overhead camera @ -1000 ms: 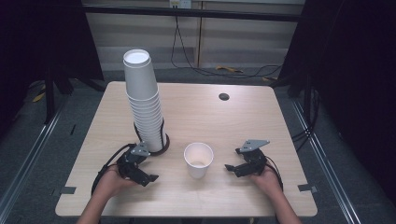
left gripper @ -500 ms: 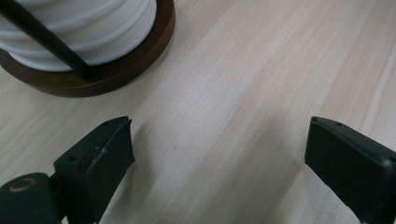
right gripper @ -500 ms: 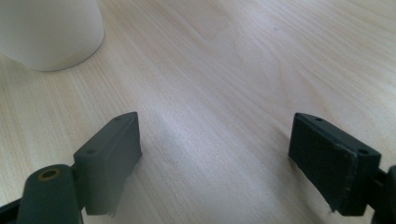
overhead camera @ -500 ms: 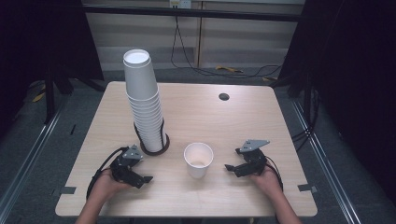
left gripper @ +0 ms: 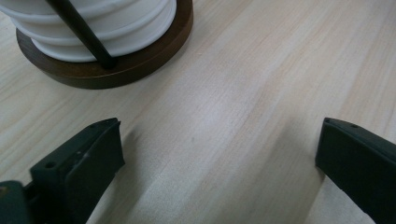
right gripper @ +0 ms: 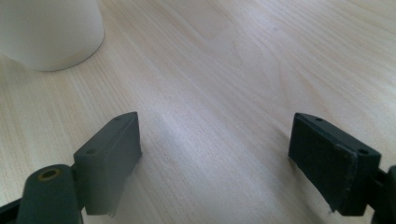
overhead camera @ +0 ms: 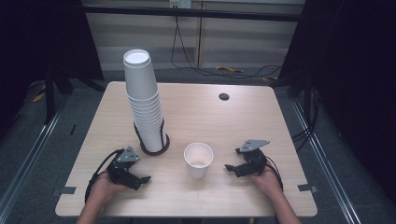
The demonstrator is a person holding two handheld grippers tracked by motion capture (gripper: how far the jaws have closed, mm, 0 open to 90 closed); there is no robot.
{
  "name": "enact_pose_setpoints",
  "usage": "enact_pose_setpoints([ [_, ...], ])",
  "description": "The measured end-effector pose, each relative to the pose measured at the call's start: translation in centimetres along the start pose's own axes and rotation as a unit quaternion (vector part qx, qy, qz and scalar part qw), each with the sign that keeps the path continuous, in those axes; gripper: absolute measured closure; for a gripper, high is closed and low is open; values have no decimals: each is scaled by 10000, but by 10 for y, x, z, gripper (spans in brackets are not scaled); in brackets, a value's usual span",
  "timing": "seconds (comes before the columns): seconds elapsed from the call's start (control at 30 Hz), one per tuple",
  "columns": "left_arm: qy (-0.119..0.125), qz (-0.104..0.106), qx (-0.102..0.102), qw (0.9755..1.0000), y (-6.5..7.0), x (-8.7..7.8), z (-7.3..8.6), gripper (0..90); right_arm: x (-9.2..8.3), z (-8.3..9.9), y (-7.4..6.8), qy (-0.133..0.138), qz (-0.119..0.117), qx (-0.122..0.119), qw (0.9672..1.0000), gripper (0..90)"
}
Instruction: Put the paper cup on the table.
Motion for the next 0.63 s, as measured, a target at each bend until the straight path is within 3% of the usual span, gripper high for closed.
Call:
enact_pose_setpoints([
  [0.4,24,-35,6,10000,-1,-1,1,0,0,0,0,-3,7,1,10000,160],
  [0.63,50,-53,-23,10000,0,0,0,0,0,0,2,6,123,0,9999,151],
])
Point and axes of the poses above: each handheld gripper's, and its own axes: x roughly forward along the jaws, z roughly out of its underside, y roughly to its right, the point moved 9 cm from there along x, roughly forward along the jaws, and after that the axes turned 11 degrees about y, right-handed, at the moved point
